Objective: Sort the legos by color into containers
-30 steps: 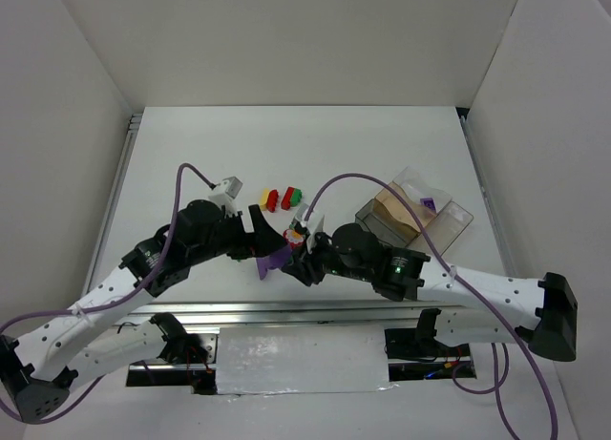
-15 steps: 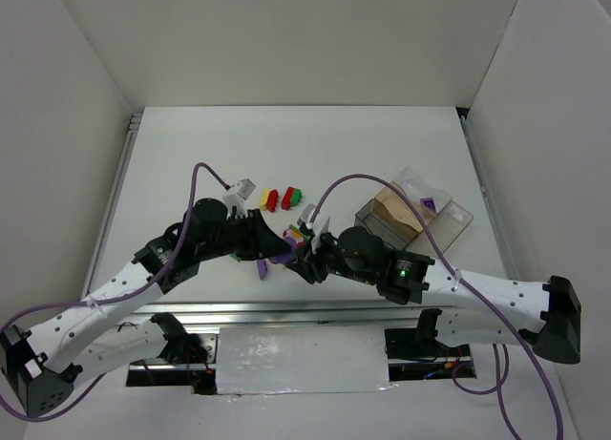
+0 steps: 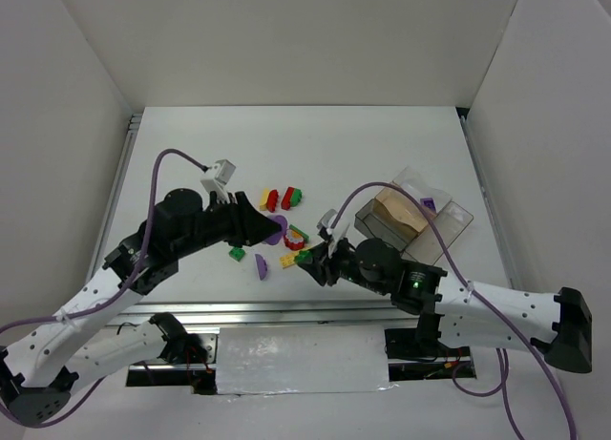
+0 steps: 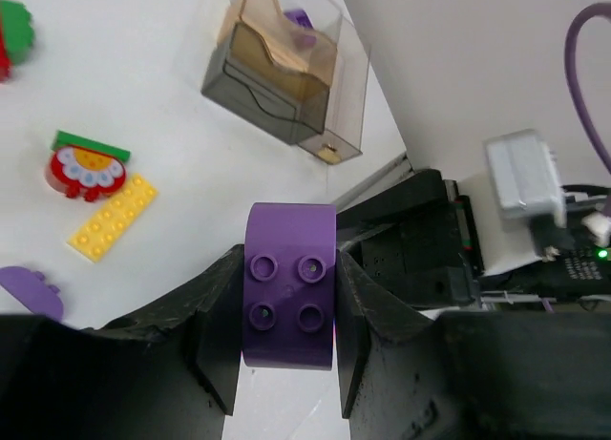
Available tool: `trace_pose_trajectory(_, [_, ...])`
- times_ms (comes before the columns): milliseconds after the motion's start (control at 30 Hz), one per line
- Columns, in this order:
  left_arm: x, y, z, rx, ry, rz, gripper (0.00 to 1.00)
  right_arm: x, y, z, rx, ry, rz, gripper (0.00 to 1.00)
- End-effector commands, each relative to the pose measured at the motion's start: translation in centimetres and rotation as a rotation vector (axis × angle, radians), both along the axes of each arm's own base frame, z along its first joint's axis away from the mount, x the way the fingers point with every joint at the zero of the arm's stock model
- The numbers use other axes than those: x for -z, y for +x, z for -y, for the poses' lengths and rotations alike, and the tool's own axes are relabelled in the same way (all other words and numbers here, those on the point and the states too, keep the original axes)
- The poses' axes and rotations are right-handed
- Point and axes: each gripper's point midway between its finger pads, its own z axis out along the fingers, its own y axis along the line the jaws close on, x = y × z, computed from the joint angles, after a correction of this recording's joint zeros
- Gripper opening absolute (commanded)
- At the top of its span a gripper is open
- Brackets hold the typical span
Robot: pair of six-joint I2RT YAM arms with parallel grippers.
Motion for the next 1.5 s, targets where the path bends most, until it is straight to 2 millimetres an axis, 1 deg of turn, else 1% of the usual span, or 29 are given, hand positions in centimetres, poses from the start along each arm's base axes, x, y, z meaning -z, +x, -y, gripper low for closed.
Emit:
trace_pose_trajectory(0, [-2.1, 1.1, -1.7, -0.076, 0.026, 0.082, 0.00, -0.4, 2.5, 1.7, 0.184, 0.080, -0.035, 0.00])
trace_pose_trajectory(33, [-2.0, 1.2, -2.0, -0.088, 0.041, 0.092, 0.00, -0.5, 5.5, 4.0, 0.352, 0.096, -0.047, 0.00])
trace_pose_trajectory(67, [-1.9, 1.4, -2.3, -0.106, 0.055, 0.099, 0.00, -0.4, 7.4, 5.6, 0.467, 0.106, -0.084, 0.00])
trace_pose_trajectory(100, [-1.7, 1.4, -2.5, -0.105, 0.070, 0.099, 0.00, 1.0, 9.2, 7.1, 0.613, 0.135, -0.202, 0.00])
trace_pose_trajectory(133, [-1.3, 1.3, -2.7, -0.100, 0.093, 0.103, 0.00, 1.5, 12.1, 11.9, 0.835, 0.112, -0.268, 0.00])
trace_pose_trajectory(167, [-1.2, 1.3, -2.8, -0.097, 0.103, 0.105, 0.00, 2.3, 13.1, 14.0, 0.944, 0.104, -0.332, 0.00])
trace_pose_trajectory(200, [-0.7, 1.3, -2.8, -0.094, 0.114, 0.100, 0.00, 4.6, 13.6, 15.8, 1.045, 0.060, -0.424, 0.00])
trace_pose_trajectory(233, [-0.6, 1.3, -2.8, -0.091, 0.121, 0.105, 0.00, 4.1, 15.1, 17.9, 1.125, 0.088, -0.449, 0.00])
trace_pose_trajectory(300, [0.1, 1.4, -2.8, -0.088, 0.132, 0.104, 0.00, 5.0, 16.1, 19.5, 1.194, 0.069, -0.481, 0.00])
trace_pose_trajectory(333, [0.1, 1.4, -2.8, -0.088, 0.130, 0.111, 0.00, 4.7, 16.6, 20.0, 1.223, 0.079, -0.475, 0.00])
trace_pose_trajectory(367, [0.5, 1.5, -2.7, -0.087, 0.136, 0.104, 0.00, 4.9, 17.3, 21.5, 1.274, 0.084, -0.472, 0.00])
trace_pose_trajectory(467, [0.9, 1.7, -2.6, -0.085, 0.144, 0.097, 0.00, 5.5, 18.7, 23.5, 1.349, 0.100, -0.493, 0.00])
trace_pose_trajectory(533, [1.1, 1.8, -2.5, -0.083, 0.151, 0.096, 0.00, 6.0, 19.4, 24.0, 1.368, 0.089, -0.505, 0.01])
trace_pose_trajectory(567, [1.1, 2.0, -2.4, -0.085, 0.152, 0.096, 0.00, 6.8, 19.6, 24.8, 1.400, 0.065, -0.520, 0.04])
trace_pose_trajectory(667, [0.8, 2.2, -2.2, -0.083, 0.149, 0.102, 0.00, 7.7, 20.4, 26.2, 1.445, 0.055, -0.541, 0.07])
trace_pose_trajectory(733, [0.6, 2.5, -1.9, -0.083, 0.147, 0.107, 0.00, 7.9, 20.8, 26.2, 1.435, 0.071, -0.550, 0.11])
trace_pose_trajectory(867, [0.6, 3.4, -1.1, -0.083, 0.146, 0.108, 0.00, 8.7, 21.3, 26.4, 1.432, 0.047, -0.565, 0.60])
trace_pose_trajectory(933, [0.3, 3.9, -0.8, -0.086, 0.139, 0.116, 0.00, 8.7, 21.4, 26.4, 1.436, 0.041, -0.563, 0.76])
trace_pose_trajectory(1100, [0.5, 4.6, 0.4, -0.058, 0.129, 0.123, 0.00, 7.1, 21.5, 26.6, 1.424, 0.065, -0.544, 0.84])
trace_pose_trajectory(1167, [0.6, 4.3, 1.0, -0.016, 0.120, 0.134, 0.00, 5.1, 21.6, 24.6, 1.302, 0.136, -0.536, 0.84])
trace_pose_trajectory(1200, [0.6, 4.0, 1.4, 0.012, 0.110, 0.142, 0.00, 5.0, 21.1, 23.1, 1.198, 0.167, -0.547, 0.84])
trace_pose_trajectory(1233, [0.3, 3.9, 1.9, 0.033, 0.086, 0.163, 0.00, 2.4, 19.5, 18.2, 0.881, 0.240, -0.570, 0.84])
trace_pose_trajectory(1267, [-0.1, 3.6, 2.2, 0.066, 0.071, 0.187, 0.00, -0.2, 19.2, 15.4, 0.675, 0.313, -0.509, 0.84])
trace_pose_trajectory(1300, [-0.1, 2.3, 3.1, 0.156, 0.043, 0.191, 0.00, -1.8, 16.6, 12.7, 0.463, 0.340, -0.480, 0.90])
trace_pose_trajectory(1333, [-1.1, 1.8, 3.7, 0.201, 0.007, 0.226, 0.00, -5.2, 12.9, 9.2, 0.132, 0.398, -0.443, 0.99])
trace_pose_trajectory(1367, [-1.5, 0.3, 4.5, 0.301, -0.026, 0.234, 0.00, -5.5, 10.7, 8.2, 0.019, 0.415, -0.444, 1.00])
trace_pose_trajectory(1400, [-2.0, -0.2, 4.9, 0.346, -0.056, 0.263, 0.00, -7.5, 8.1, 7.3, -0.094, 0.464, -0.426, 1.00])
trace_pose_trajectory(1433, [-2.4, -0.9, 5.1, 0.383, -0.076, 0.273, 0.00, -8.8, 5.5, 6.7, -0.247, 0.487, -0.348, 1.00])
trace_pose_trajectory(1467, [-2.6, -1.5, 5.3, 0.414, -0.095, 0.276, 0.00, -9.7, 4.1, 6.4, -0.311, 0.503, -0.329, 1.00])
